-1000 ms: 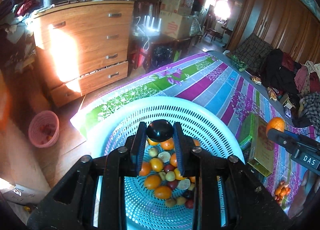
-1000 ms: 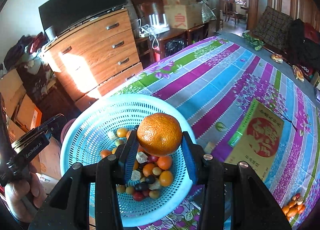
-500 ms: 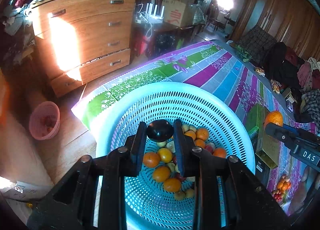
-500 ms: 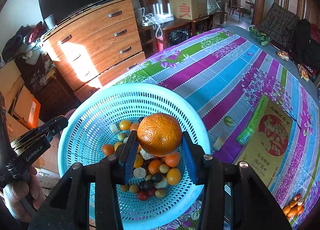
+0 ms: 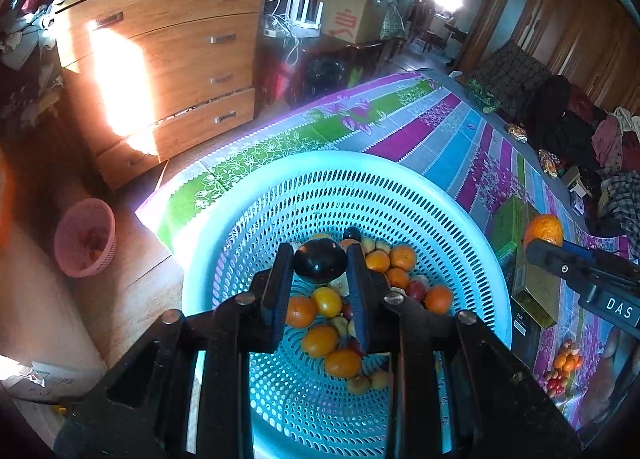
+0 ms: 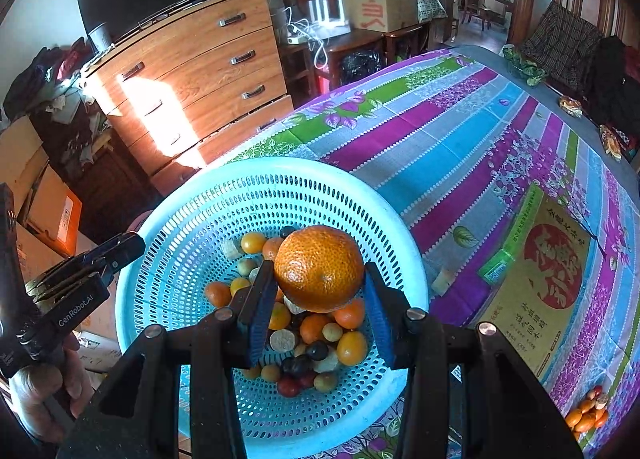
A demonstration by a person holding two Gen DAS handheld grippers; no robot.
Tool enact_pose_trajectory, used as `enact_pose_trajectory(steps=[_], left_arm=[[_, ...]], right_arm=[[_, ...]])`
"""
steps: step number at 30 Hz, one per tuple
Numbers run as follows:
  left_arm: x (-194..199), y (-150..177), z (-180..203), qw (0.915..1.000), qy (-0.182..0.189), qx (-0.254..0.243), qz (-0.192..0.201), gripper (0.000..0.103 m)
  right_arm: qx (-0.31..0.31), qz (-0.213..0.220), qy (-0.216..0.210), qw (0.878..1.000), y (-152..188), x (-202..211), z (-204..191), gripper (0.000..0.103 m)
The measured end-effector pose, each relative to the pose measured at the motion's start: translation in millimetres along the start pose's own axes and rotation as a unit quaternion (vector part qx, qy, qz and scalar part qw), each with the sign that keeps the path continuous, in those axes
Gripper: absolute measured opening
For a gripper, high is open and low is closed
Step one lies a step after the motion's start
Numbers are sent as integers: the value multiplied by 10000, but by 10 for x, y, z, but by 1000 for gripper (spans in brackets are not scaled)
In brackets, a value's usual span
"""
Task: Organize fruits
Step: 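Lower both tools into the blue basket to release the fruit, then open the left tool to drop the plum while the right tool opens to drop the orange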
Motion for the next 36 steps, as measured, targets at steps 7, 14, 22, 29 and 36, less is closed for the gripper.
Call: enact_pose_trajectory(steps=[7,14,22,29,36], left_arm=[[-43,51,9,9999,-20,-27,-113,27],[-138,128,0,9993,-47,-90,-366,27],[-278,244,-33,9973,-135,-179,-694,27],[-407,380,-102,9943,-213,-214,-1018,27],[-433,414,-150,9931,-252,-227,-1126,27]], right_arm=[[-28,-77,-33,10000,33,-36,-2,47],[34,-315,-97,9994,97,-144,-30,47],[62,-708,-217,9972,272,-371,-25,47],[93,-912,-250,9955,385,-492,-48,47],[47,-1016,-241,9945,441,-547,-33,47]])
Point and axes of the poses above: each gripper's, at about its wrist camera, not at the fingertips, and x roughly against the way its jaws point, z to its right, y to its underside, the point moved 6 cm from there along -x, roughly the way its jaws point, and after that the axes turned 9 degrees about x, right-handed, at the moved point
